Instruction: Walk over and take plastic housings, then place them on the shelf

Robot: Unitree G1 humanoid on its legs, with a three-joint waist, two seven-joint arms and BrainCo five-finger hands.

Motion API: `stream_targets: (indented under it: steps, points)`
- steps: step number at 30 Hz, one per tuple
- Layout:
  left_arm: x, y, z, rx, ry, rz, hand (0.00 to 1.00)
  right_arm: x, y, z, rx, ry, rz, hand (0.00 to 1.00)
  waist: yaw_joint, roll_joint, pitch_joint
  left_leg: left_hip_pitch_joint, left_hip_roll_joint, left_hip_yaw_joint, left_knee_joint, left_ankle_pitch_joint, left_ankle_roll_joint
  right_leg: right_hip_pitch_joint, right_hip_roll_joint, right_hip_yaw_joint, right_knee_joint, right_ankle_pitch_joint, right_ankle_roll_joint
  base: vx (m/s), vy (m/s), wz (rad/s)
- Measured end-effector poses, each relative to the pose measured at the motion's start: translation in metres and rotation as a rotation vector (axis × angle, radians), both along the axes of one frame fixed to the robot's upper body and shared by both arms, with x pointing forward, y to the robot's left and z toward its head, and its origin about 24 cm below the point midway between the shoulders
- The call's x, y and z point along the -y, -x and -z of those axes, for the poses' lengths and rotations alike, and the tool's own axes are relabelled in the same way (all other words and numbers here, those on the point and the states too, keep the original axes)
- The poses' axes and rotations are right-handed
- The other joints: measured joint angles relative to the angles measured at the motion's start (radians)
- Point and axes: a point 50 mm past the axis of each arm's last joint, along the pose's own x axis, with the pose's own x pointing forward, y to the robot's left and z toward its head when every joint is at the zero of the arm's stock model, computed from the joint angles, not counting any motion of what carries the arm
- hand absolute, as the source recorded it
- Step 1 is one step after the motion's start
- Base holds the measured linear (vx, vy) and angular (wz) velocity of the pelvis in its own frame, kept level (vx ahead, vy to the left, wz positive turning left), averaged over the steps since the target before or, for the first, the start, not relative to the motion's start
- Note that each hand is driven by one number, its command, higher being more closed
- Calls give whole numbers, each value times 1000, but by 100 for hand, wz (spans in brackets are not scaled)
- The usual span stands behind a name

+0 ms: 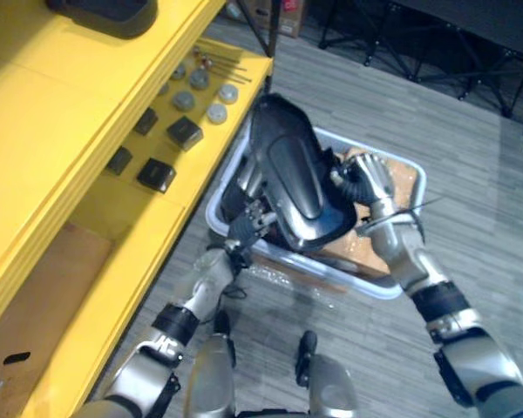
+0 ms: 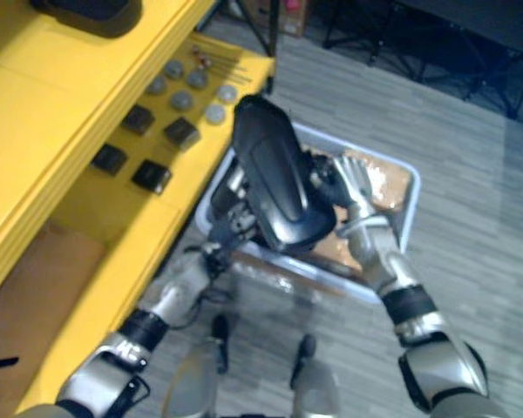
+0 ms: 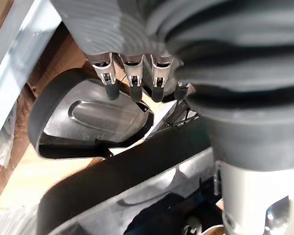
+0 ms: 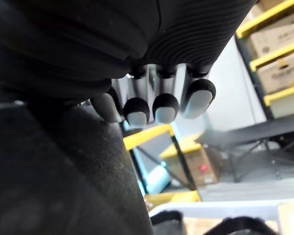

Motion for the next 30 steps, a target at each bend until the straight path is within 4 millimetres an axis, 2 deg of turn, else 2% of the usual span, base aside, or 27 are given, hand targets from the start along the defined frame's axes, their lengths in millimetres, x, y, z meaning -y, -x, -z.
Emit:
stream_targets:
  steps: [6, 16, 17, 26, 30]
  points:
    - [9, 5, 4, 10, -33, 37, 0, -13, 2, 7, -17, 32, -45, 100, 9, 1, 0, 0, -3, -4, 0, 0, 0, 1, -1, -2, 1, -1, -1, 0, 0, 0]
    - [7, 13, 13, -6, -30, 25, 0, -28, 7, 18, 6, 37, -122, 100, 10, 17, -1, 0, -4, -15, -12, 7, -2, 7, -2, -22, 0, -6, -4, -2, 1, 4]
    - [6, 14, 14, -4, -28, 21, 100, -28, 8, 21, 2, 32, -120, 100, 11, 17, -1, 0, -5, -16, -14, 9, -2, 7, -2, -22, 0, -7, -4, 0, 0, 0]
    - [0, 17, 15, 74, -58, -56, 100, -30, 20, 34, 66, -50, -148, 100, 13, 17, -1, 0, -5, -17, -15, 9, -3, 6, -2, -24, 1, -12, -4, 0, 0, 0]
    - [-6, 23, 23, 72, -59, -115, 100, -38, 29, 44, 85, -122, -174, 100, 13, 17, -1, -1, -5, -19, -16, 8, -3, 7, -2, -24, 1, -15, -3, 0, 0, 0]
